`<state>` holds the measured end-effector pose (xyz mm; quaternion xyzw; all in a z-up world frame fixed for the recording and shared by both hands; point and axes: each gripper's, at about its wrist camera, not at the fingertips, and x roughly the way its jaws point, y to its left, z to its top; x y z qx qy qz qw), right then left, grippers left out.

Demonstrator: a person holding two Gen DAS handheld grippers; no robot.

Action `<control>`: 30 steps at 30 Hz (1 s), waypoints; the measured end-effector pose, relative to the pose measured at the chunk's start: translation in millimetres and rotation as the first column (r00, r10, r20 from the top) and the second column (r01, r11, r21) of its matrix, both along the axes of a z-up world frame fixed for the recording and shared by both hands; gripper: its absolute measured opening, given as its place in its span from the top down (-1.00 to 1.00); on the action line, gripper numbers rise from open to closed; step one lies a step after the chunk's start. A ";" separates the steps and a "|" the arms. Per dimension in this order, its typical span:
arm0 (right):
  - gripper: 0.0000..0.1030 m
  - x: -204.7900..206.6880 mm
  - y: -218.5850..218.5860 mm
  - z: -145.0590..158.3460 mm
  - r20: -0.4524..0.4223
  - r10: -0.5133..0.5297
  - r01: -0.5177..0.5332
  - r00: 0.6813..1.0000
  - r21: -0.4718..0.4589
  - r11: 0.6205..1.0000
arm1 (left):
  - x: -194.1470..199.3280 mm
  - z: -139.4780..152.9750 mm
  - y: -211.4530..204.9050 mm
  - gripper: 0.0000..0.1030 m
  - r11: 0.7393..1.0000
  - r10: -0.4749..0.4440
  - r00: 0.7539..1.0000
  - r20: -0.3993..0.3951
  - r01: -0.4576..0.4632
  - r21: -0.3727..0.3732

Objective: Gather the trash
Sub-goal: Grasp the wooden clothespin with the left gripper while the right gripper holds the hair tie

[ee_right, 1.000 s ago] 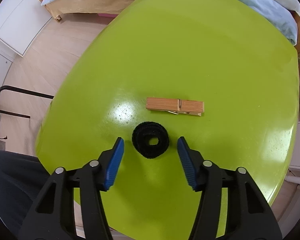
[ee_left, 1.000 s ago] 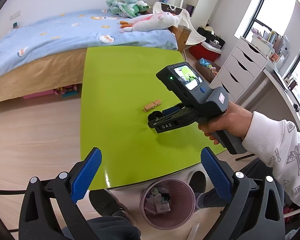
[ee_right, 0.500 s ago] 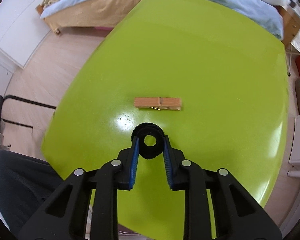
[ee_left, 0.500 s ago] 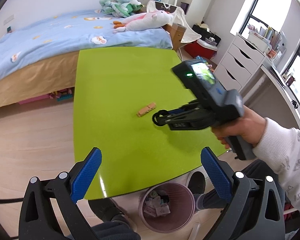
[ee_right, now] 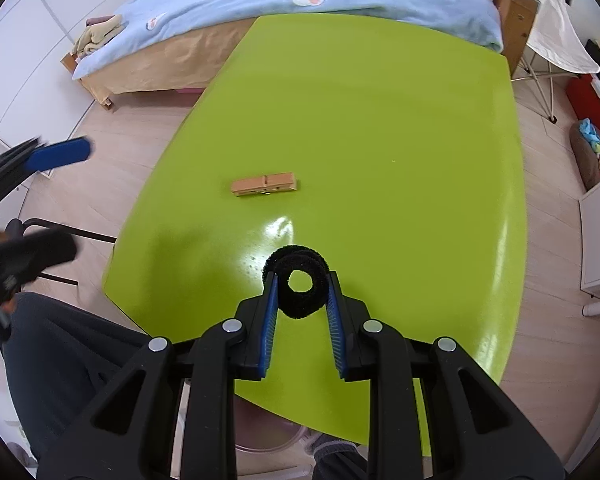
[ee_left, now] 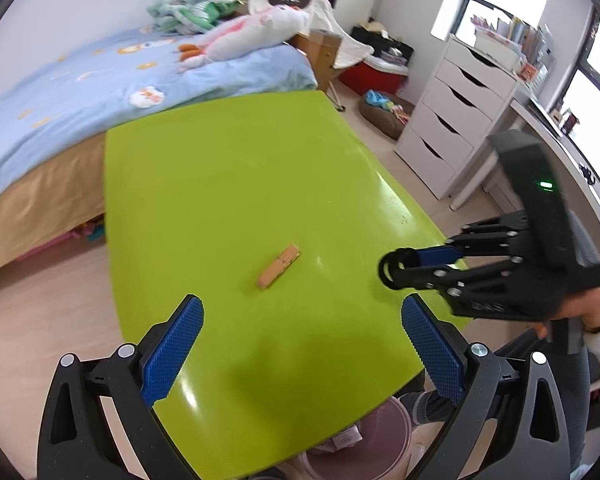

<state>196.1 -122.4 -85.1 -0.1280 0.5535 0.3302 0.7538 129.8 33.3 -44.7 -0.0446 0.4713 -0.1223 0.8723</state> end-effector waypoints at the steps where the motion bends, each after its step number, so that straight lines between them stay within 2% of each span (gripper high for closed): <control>1: 0.55 -0.1 -2.7 0.8 0.000 -0.003 0.003 1.000 0.002 1.000 | 7.3 -4.3 -1.2 -0.85 1.000 -0.020 1.000 -0.005 0.020 0.001; 6: 0.55 0.7 -16.3 7.8 0.006 -0.014 0.014 1.000 0.010 1.000 | 39.7 -32.4 -8.8 -0.85 0.993 -0.099 0.993 -0.063 0.102 0.056; 9: 0.55 1.5 -20.6 8.6 0.005 -0.023 0.022 1.000 0.012 1.000 | 57.0 -52.0 -10.3 -0.85 0.991 -0.107 0.988 -0.109 0.116 0.071; 15: 0.55 5.3 -28.5 3.7 -0.002 -0.036 0.036 0.999 0.002 0.999 | 78.4 -80.4 -13.1 -0.84 0.988 -0.102 0.983 -0.154 0.118 0.099; 16: 0.55 6.0 -29.1 3.2 -0.004 -0.038 0.038 0.999 0.002 0.999 | 79.6 -83.1 -13.7 -0.78 0.988 -0.104 0.982 -0.159 0.120 0.099; 19: 0.55 7.9 -30.3 -0.1 -0.009 -0.040 0.040 0.999 0.001 0.999 | 84.6 -91.2 -17.6 -0.42 0.985 -0.109 0.977 -0.183 0.131 0.110; 21: 0.55 9.0 -29.9 -2.3 -0.012 -0.040 0.040 0.999 0.000 0.999 | 86.0 -95.5 -18.9 -0.31 0.985 -0.110 0.975 -0.193 0.134 0.114; 23: 0.55 10.7 -28.6 -3.8 -0.012 -0.039 0.039 0.999 -0.003 0.999 | 84.7 -98.3 -20.2 -0.05 0.985 -0.107 0.975 -0.196 0.131 0.110; 24: 0.55 10.7 -27.6 -4.6 -0.011 -0.036 0.036 0.999 -0.006 0.999 | 84.0 -99.9 -21.1 0.01 0.985 -0.104 0.974 -0.200 0.128 0.112; 26: 0.55 10.2 -25.5 -5.3 -0.013 -0.033 0.033 0.999 -0.006 0.999 | 83.1 -103.6 -23.1 0.31 0.984 -0.099 0.972 -0.212 0.128 0.124; 27: 0.55 10.4 -24.9 -5.3 -0.012 -0.032 0.032 0.999 -0.006 0.999 | 83.8 -104.6 -22.5 0.35 0.983 -0.094 0.973 -0.211 0.124 0.133; 30: 0.55 11.1 -23.3 -5.0 -0.010 -0.031 0.031 0.999 -0.004 1.000 | 84.3 -103.8 -20.6 0.63 0.984 -0.071 0.975 -0.209 0.103 0.145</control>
